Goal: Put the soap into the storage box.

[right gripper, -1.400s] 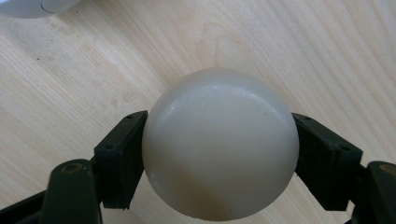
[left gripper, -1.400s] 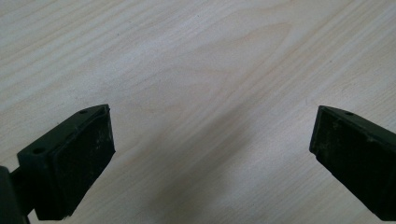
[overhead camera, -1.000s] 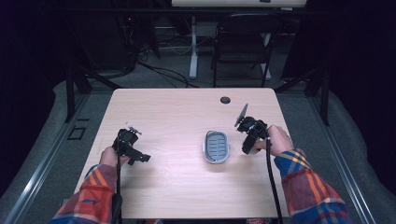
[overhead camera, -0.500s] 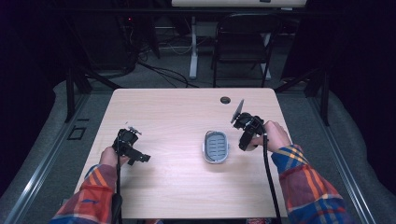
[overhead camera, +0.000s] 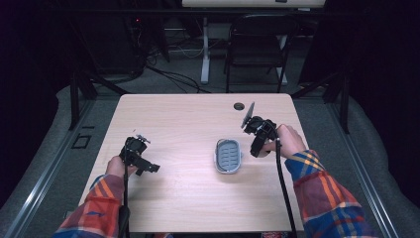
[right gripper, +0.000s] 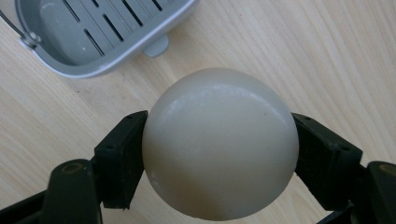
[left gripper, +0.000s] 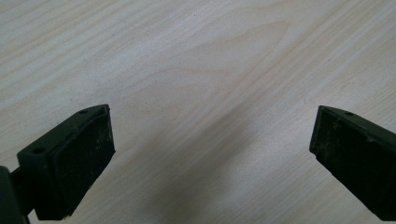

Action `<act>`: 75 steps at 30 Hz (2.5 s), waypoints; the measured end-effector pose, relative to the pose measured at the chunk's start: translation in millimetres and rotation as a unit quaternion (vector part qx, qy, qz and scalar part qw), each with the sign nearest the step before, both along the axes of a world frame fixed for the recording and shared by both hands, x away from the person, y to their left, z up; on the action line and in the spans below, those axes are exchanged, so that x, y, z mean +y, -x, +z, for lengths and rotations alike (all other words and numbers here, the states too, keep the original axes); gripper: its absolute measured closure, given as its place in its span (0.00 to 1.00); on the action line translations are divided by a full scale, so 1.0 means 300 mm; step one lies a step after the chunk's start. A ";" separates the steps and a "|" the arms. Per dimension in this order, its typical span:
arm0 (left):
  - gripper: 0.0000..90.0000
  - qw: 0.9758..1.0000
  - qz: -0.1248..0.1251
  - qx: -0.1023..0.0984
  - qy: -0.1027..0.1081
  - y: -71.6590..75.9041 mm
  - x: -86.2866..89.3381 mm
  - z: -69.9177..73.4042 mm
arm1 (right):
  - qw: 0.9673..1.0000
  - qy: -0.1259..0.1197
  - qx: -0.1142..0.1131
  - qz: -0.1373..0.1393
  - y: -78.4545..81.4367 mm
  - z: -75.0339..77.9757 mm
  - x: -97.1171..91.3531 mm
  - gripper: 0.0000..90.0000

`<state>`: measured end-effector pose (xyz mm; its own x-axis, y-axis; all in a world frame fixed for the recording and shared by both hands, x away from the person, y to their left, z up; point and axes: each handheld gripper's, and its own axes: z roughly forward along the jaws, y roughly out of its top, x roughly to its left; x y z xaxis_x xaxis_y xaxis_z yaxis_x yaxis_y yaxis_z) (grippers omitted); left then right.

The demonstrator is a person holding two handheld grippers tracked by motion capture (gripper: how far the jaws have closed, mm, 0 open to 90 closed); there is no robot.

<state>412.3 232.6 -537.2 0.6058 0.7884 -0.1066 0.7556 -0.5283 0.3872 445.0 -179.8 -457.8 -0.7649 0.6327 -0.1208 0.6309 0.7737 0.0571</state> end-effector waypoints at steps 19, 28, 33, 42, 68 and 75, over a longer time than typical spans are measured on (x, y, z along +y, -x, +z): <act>0.00 1.000 0.001 -0.001 0.000 0.001 0.000 -0.001 | 1.000 -0.002 -0.006 0.020 -0.027 0.036 0.081 0.27; 0.00 1.000 0.001 0.000 0.000 0.001 -0.001 -0.001 | 0.999 0.002 -0.004 0.032 -0.036 0.039 0.119 0.27; 0.00 1.000 0.000 0.000 0.000 0.001 -0.001 -0.001 | 0.999 0.000 -0.002 0.037 -0.038 0.031 0.138 0.27; 0.00 1.000 0.000 0.002 0.001 0.001 -0.002 -0.003 | 0.999 0.000 0.002 0.044 -0.049 0.022 0.172 0.27; 0.00 1.000 -0.002 0.003 0.000 0.001 -0.002 -0.003 | 0.997 -0.003 0.026 0.072 -0.058 -0.048 0.285 0.27; 0.00 1.000 -0.003 0.003 0.000 0.001 -0.003 -0.003 | 0.996 -0.002 0.032 0.078 -0.058 -0.078 0.305 0.27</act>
<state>412.1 231.8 -538.1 0.6099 0.7847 -0.1105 0.7550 -0.5330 0.3819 462.5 -88.3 -481.0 -0.8598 0.5063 -0.0665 0.5059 0.8623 0.0235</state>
